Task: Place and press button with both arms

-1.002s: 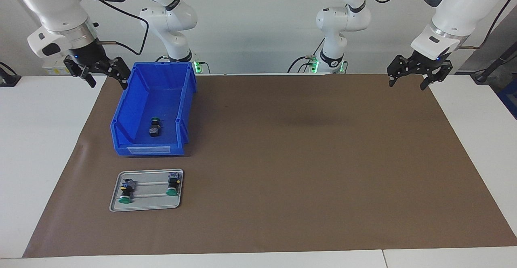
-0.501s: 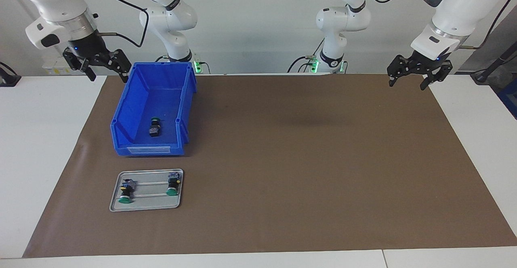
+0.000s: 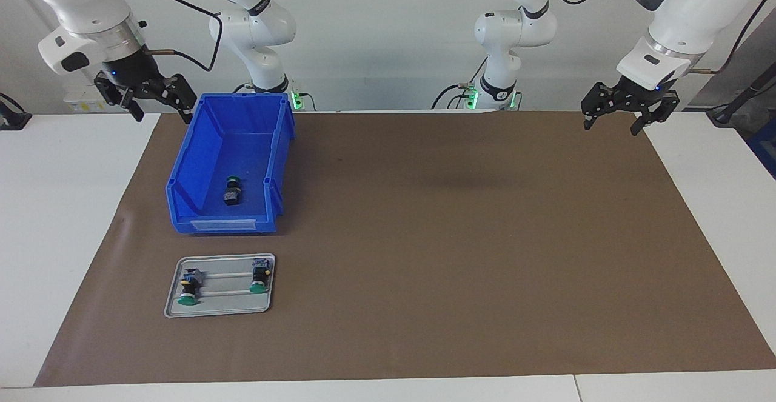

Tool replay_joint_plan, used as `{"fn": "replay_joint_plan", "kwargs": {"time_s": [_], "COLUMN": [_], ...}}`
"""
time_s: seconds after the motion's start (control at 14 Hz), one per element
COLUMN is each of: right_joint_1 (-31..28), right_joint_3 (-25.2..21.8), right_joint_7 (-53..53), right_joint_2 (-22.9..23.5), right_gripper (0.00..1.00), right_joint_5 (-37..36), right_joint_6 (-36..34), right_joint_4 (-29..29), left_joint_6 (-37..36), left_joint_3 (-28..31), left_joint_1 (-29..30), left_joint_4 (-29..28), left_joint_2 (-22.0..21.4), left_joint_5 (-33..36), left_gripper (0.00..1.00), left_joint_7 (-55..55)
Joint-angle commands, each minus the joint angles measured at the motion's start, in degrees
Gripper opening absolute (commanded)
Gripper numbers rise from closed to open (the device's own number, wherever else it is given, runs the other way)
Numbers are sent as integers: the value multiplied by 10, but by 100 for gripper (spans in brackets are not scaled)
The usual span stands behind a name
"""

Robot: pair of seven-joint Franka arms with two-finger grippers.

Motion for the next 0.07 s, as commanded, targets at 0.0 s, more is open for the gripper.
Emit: {"fn": "replay_joint_plan", "kwargs": {"time_s": [0.0], "right_joint_1": [0], "right_joint_3": [1], "right_joint_7": [14], "right_joint_2": [-5], "right_gripper": [100], "right_joint_5": [-3], "right_joint_6": [-4], "right_joint_4": [-3], "left_joint_6": [10], "left_joint_3": [-1], "left_joint_1": [2], "left_joint_4": [-22], "left_joint_2": [-18], "left_joint_5": [3], "left_gripper": [100], "left_joint_7": [4]}}
